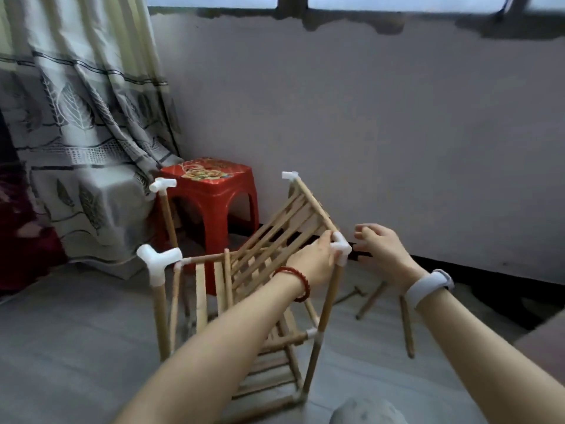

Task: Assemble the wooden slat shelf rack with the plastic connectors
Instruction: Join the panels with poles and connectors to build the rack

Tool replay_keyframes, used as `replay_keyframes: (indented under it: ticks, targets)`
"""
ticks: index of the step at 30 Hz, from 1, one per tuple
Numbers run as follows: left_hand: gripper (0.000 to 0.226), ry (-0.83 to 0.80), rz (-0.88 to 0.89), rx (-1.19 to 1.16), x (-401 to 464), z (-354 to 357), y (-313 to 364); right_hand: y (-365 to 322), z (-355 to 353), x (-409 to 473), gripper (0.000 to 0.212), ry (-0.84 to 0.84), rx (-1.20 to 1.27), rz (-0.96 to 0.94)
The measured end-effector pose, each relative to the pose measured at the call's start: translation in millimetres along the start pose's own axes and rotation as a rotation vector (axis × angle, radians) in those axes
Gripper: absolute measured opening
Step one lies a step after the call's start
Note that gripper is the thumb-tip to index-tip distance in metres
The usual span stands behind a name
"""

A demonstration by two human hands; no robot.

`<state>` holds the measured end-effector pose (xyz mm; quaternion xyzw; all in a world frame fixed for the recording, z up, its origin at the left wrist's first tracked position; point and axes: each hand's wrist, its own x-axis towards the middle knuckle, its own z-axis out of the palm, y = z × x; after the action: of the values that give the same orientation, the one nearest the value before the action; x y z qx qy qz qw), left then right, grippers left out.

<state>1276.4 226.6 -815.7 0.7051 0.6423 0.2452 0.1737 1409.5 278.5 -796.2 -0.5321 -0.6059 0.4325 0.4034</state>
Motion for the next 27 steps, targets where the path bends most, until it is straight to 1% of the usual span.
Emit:
replay_keyframes:
  ticks: [1,3,4,6,8,10,12,14,16,17,18,19,21,24,27]
  targets:
    - [0.035,-0.016,0.015,0.07,8,0,4,6,-7,0,0.032,0.055,-0.027,-0.025]
    - [0.051,-0.025,-0.015,0.222,18,-7,10,14,-22,5,0.031,0.158,-0.133,-0.12]
    - [0.053,-0.008,-0.026,0.296,19,-14,10,13,-24,4,0.03,0.208,-0.167,-0.173]
    - [0.045,0.035,-0.021,0.42,12,-37,7,7,-17,-3,0.027,0.254,-0.18,-0.29]
    - [0.041,0.067,-0.044,0.494,-6,-66,-4,-1,4,-11,0.021,0.189,-0.151,-0.379]
    - [0.036,0.097,-0.097,0.486,-30,-92,-28,-8,34,-24,0.022,0.033,-0.158,-0.465]
    - [0.031,0.153,-0.16,0.381,-58,-111,-61,-13,69,-44,0.02,-0.159,-0.22,-0.526]
    - [0.028,0.234,-0.246,0.171,-88,-121,-93,-15,106,-63,0.018,-0.326,-0.266,-0.603]
    - [0.027,0.261,-0.325,-0.182,-113,-122,-112,-16,137,-78,0.028,-0.435,-0.306,-0.698]
    - [0.029,0.263,-0.343,-0.365,-127,-122,-117,-18,154,-86,0.035,-0.462,-0.334,-0.733]
    - [0.028,0.267,-0.335,-0.507,-135,-119,-118,-17,164,-90,0.041,-0.454,-0.384,-0.755]
    - [0.027,0.283,-0.327,-0.569,-141,-117,-118,-18,172,-94,0.043,-0.422,-0.424,-0.773]
    - [0.025,0.329,-0.323,-0.62,-144,-115,-119,-21,179,-95,0.039,-0.364,-0.429,-0.772]
    - [0.025,0.326,-0.335,-0.742,-137,-110,-114,-23,171,-88,0.034,-0.396,-0.407,-0.749]
    - [0.023,0.327,-0.318,-0.83,-121,-91,-98,-19,146,-76,0.027,-0.391,-0.448,-0.762]
